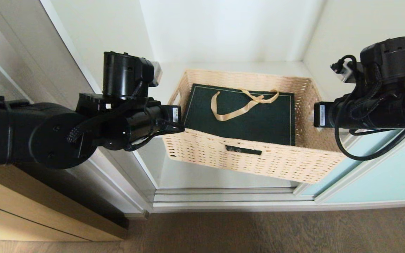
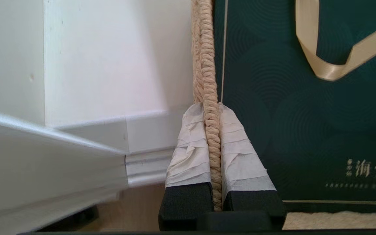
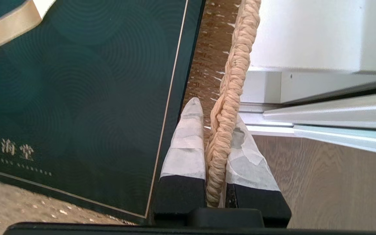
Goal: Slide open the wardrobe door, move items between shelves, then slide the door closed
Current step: Place the basket on the lower shelf
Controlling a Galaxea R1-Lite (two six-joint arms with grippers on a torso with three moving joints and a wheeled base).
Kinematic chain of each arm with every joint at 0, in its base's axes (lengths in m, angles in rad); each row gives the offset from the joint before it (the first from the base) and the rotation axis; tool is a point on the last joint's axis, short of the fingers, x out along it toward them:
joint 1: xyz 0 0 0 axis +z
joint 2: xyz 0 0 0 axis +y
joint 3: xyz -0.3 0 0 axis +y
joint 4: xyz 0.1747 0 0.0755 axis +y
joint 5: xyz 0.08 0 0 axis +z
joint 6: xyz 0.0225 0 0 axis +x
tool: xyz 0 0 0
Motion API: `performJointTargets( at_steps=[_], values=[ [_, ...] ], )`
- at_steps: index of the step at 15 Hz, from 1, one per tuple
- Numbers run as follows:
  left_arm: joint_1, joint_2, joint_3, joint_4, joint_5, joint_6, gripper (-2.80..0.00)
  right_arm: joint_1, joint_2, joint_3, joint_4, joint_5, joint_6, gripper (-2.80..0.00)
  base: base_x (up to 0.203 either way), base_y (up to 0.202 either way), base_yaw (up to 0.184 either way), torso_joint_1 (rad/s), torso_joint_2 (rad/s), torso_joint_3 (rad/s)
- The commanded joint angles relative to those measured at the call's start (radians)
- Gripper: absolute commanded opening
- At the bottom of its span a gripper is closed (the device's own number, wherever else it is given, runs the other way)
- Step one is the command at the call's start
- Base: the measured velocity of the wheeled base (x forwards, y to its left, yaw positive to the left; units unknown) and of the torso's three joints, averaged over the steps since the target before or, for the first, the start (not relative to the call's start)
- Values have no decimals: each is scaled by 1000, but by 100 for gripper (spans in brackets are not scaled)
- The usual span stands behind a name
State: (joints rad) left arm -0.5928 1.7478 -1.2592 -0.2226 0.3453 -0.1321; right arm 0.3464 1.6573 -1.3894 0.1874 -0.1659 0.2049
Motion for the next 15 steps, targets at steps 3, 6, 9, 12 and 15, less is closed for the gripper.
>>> performJointTargets(
  at_steps=[3, 6, 9, 12, 15],
  values=[
    [-22, -56, 62, -1, 12, -7, -280, 18, -47, 51, 1, 2, 1, -280, 0, 0, 0, 0, 0, 0],
    [-34, -84, 108, -1, 35, -32, -280, 38, -80, 103, 0, -1, 2, -280, 0, 0, 0, 0, 0, 0],
    [-33, -93, 129, -1, 60, -34, -280, 45, -94, 112, 1, -3, 8, -280, 0, 0, 0, 0, 0, 0],
    [-33, -92, 129, -2, 60, -34, -280, 48, -94, 110, 1, -4, 16, -280, 0, 0, 0, 0, 0, 0],
    [-32, -93, 124, -3, 61, -34, -280, 63, -97, 99, 0, -17, 14, -280, 0, 0, 0, 0, 0, 0]
  ],
)
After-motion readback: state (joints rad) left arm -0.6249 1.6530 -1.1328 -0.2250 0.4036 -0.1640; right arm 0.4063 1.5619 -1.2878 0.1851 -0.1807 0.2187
